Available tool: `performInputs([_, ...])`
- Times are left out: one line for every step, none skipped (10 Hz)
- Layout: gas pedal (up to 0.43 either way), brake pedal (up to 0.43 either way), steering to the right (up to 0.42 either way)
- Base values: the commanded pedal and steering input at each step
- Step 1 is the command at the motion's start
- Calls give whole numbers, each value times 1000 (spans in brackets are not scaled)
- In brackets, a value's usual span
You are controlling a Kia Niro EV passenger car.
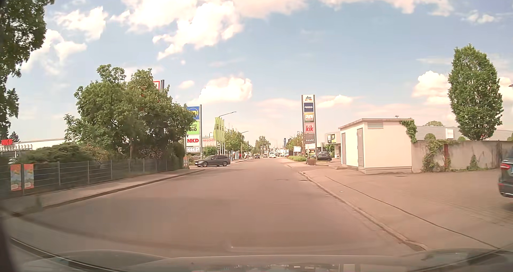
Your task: Follow the waypoints while adhering to traffic rules and regulations
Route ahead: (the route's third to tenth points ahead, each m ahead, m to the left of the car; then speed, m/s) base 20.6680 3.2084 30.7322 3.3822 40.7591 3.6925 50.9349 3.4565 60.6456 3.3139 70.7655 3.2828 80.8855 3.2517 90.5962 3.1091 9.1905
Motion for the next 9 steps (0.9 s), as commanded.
performInputs([67, 18, -11])
performInputs([67, 18, -11])
performInputs([67, 18, -11])
performInputs([67, 18, -7])
performInputs([67, 18, -5])
performInputs([67, 18, -5])
performInputs([67, 18, -5])
performInputs([67, 18, -5])
performInputs([59, 18, -5])
